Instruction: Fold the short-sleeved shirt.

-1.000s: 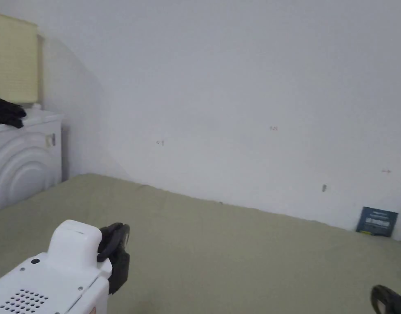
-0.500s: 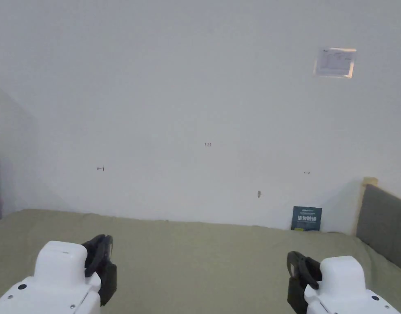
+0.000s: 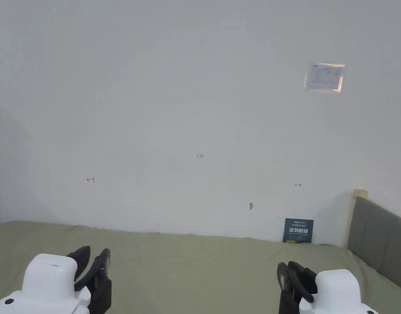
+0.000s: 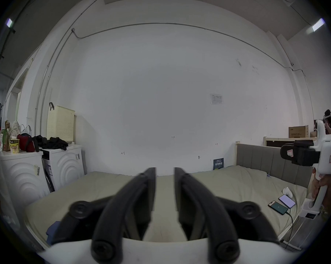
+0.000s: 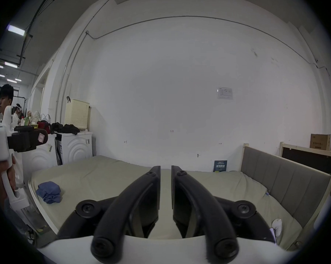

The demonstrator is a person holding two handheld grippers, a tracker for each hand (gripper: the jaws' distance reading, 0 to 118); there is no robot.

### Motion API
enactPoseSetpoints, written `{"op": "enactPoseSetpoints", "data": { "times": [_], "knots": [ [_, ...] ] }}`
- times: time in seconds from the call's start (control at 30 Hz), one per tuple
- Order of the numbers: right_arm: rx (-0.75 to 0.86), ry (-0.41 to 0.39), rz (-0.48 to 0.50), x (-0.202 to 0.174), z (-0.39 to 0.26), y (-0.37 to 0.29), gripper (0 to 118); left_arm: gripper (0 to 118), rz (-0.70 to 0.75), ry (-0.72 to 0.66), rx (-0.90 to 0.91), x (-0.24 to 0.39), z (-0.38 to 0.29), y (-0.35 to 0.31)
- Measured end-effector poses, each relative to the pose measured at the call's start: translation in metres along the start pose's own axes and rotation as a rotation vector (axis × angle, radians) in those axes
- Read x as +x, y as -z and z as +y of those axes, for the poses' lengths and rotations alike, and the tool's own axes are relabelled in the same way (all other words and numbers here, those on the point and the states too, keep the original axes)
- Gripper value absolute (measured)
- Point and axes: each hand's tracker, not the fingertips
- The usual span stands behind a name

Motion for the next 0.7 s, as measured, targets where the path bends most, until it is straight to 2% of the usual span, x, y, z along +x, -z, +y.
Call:
{"op": "enactPoseSetpoints", "data": {
  "times": [0.03,0.1,0.13,0.17,0.2,0.23,0.27,0.43,0.53,0.63,0.7],
  "knots": [
    [0.0,-0.006,-0.016,-0.002,0.0,0.0,28,40,-0.001,-0.001,-0.003,0.0,0.0,0.001],
    [0.003,0.002,-0.037,-0.002,0.0,0.002,75,70,-0.01,0.0,-0.021,0.0,-0.001,0.005],
    [-0.002,0.009,-0.023,0.0,0.0,0.003,100,91,-0.016,0.0,-0.029,0.001,0.0,0.006],
    [0.004,0.017,-0.011,0.001,0.0,0.002,111,101,-0.02,-0.001,-0.03,0.001,-0.001,0.007],
    [0.014,0.022,-0.012,0.001,0.001,0.002,116,109,-0.023,0.0,-0.028,0.002,-0.001,0.009],
    [0.026,0.022,-0.024,0.0,0.001,0.002,117,116,-0.026,0.005,-0.027,0.003,-0.001,0.011],
    [0.033,0.022,-0.028,0.0,0.002,0.002,117,118,-0.027,0.008,-0.025,0.002,-0.001,0.012],
    [0.024,-0.019,-0.025,-0.005,0.006,0.003,117,118,-0.038,-0.007,-0.026,0.003,0.0,0.011],
    [0.018,-0.013,-0.021,-0.009,0.009,0.004,117,118,-0.034,-0.006,-0.027,0.004,0.0,0.009],
    [0.013,0.065,0.065,-0.005,0.013,0.001,118,118,-0.024,0.004,-0.033,0.003,0.001,0.008],
    [0.015,0.177,0.057,-0.001,0.016,0.0,118,118,-0.018,0.008,-0.033,0.001,0.001,0.007]
  ]
}}
